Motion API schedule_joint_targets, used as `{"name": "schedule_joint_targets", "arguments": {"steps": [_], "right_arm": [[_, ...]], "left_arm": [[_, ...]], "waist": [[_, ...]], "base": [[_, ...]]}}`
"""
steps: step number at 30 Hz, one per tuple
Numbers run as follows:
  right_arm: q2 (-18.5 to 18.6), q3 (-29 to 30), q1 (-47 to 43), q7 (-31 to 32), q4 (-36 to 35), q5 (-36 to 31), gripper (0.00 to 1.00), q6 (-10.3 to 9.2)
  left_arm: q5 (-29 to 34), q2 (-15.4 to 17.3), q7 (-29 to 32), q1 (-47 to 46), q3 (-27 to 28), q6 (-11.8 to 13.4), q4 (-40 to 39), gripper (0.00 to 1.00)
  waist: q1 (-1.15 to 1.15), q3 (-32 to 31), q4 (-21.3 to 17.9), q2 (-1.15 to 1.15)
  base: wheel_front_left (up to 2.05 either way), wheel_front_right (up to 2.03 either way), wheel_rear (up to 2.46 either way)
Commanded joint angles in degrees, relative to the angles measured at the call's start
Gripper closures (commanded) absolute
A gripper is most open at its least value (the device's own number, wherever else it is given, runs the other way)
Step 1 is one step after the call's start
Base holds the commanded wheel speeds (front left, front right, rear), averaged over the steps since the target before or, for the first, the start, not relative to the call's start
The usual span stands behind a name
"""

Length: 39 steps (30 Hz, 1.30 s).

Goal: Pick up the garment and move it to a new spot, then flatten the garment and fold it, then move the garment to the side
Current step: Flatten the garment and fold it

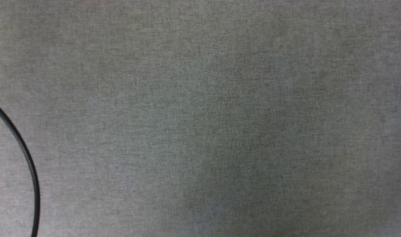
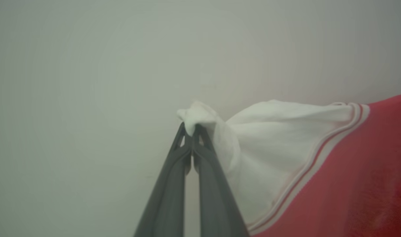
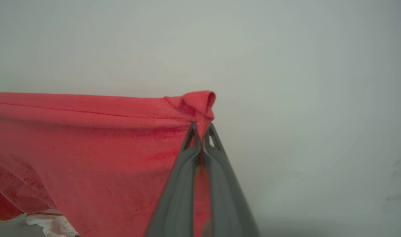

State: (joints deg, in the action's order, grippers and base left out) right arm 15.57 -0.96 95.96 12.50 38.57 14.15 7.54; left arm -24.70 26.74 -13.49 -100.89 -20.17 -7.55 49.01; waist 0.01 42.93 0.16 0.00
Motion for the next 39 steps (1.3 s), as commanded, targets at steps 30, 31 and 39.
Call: {"name": "schedule_joint_targets", "arguments": {"steps": [30, 31, 39], "right_arm": [[4.60, -15.84, -64.53, -10.00, 2.05, 19.40, 1.00, -0.11], [4.56, -15.98, -66.61, -10.30, 1.57, 19.63, 1.00, -0.11], [4.38, -13.62, -81.71, -11.59, -4.80, 18.86, 1.00, -0.12]], "left_arm": [[-11.80, -5.74, -1.83, 77.25, 4.84, 1.72, -15.39, 1.00], [-11.70, -5.86, -1.83, 79.84, 5.33, 2.00, -15.99, 1.00], [-12.41, -6.66, -1.84, 97.93, 7.98, 6.09, -23.03, 1.00]], "waist": [[-0.01, -37.06, 0.85, 0.00], [-0.01, -38.15, 0.74, 0.00], [-0.01, -43.40, 0.60, 0.00]], "base": [[0.00, 0.00, 0.00], [0.00, 0.00, 0.00], [0.00, 0.00, 0.00]]}}
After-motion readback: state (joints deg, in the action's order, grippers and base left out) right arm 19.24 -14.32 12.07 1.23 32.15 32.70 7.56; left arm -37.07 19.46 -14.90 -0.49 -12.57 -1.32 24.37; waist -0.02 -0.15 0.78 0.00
